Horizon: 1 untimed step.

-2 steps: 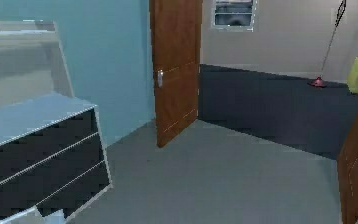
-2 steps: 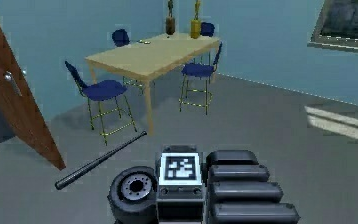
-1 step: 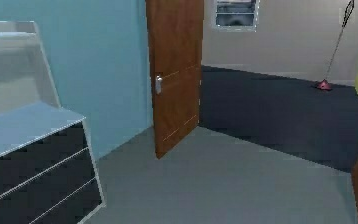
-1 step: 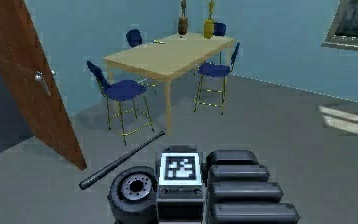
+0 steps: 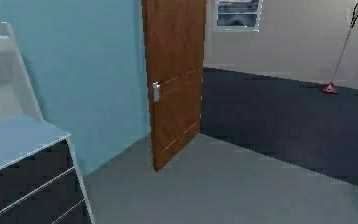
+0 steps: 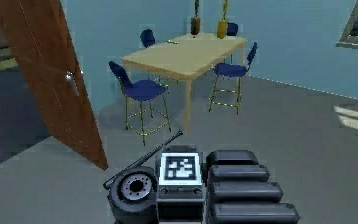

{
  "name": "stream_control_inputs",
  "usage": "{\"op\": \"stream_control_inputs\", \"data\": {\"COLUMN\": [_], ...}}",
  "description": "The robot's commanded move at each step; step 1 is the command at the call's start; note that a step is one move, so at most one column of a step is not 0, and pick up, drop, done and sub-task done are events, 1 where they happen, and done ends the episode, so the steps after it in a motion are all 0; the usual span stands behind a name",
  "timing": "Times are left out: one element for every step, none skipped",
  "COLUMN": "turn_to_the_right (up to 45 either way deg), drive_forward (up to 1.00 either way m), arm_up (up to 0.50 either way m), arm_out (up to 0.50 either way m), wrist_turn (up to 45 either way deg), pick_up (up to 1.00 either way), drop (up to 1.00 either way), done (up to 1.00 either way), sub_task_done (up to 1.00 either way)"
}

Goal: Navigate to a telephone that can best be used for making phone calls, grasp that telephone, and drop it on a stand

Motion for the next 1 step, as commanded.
{"op": "stream_control_inputs", "data": {"turn_to_the_right": [45.0], "drive_forward": [0.0], "arm_up": [0.0], "arm_out": [0.0], "wrist_turn": [0.0], "pick_up": [0.0], "drop": [0.0], "done": [0.0], "sub_task_done": [0.0]}}
